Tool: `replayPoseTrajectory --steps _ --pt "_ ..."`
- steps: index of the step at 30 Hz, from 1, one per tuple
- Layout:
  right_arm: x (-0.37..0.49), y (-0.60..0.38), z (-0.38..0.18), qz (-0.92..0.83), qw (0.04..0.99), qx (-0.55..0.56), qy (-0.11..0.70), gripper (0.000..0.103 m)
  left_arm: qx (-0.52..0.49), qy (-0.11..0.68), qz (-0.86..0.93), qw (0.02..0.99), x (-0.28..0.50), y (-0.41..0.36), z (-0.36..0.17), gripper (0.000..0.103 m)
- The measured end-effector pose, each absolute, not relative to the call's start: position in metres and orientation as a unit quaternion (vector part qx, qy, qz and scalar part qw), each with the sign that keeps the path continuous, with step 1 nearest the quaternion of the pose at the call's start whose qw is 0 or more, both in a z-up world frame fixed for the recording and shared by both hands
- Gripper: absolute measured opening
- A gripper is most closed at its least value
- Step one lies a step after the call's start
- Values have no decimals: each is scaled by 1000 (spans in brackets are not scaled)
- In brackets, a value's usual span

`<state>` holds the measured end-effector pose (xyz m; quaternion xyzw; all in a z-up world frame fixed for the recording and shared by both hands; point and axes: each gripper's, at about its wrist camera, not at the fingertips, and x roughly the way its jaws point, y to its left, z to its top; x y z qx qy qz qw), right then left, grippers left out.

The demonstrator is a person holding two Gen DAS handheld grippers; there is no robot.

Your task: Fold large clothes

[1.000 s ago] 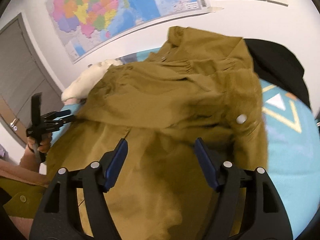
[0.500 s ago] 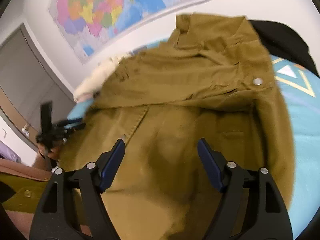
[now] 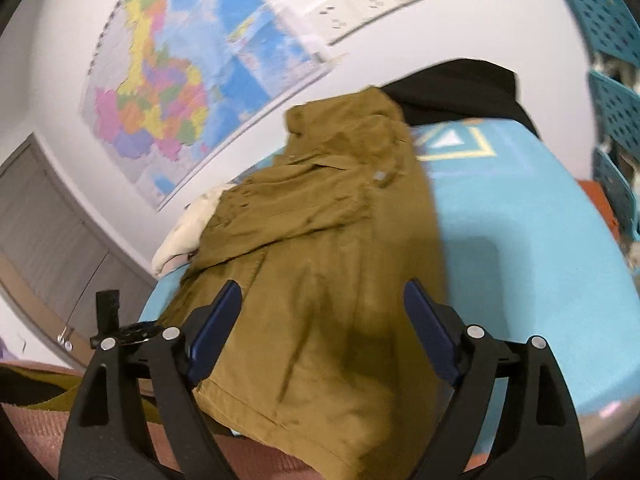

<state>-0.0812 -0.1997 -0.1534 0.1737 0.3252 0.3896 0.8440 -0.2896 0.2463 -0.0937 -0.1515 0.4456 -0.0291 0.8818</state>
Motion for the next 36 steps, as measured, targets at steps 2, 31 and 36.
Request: replayPoseTrajectory --steps 2,31,36 --pt "-81 -206 -164 377 843 173 344 85 -154 449 -54 879 -293 239 -94 89" --pt "-104 -180 -193 419 816 97 387 39 -208 431 -119 870 -270 212 -98 63" --pt "-103 -186 -188 441 800 156 375 10 -261 443 -104 851 -265 219 -91 11"
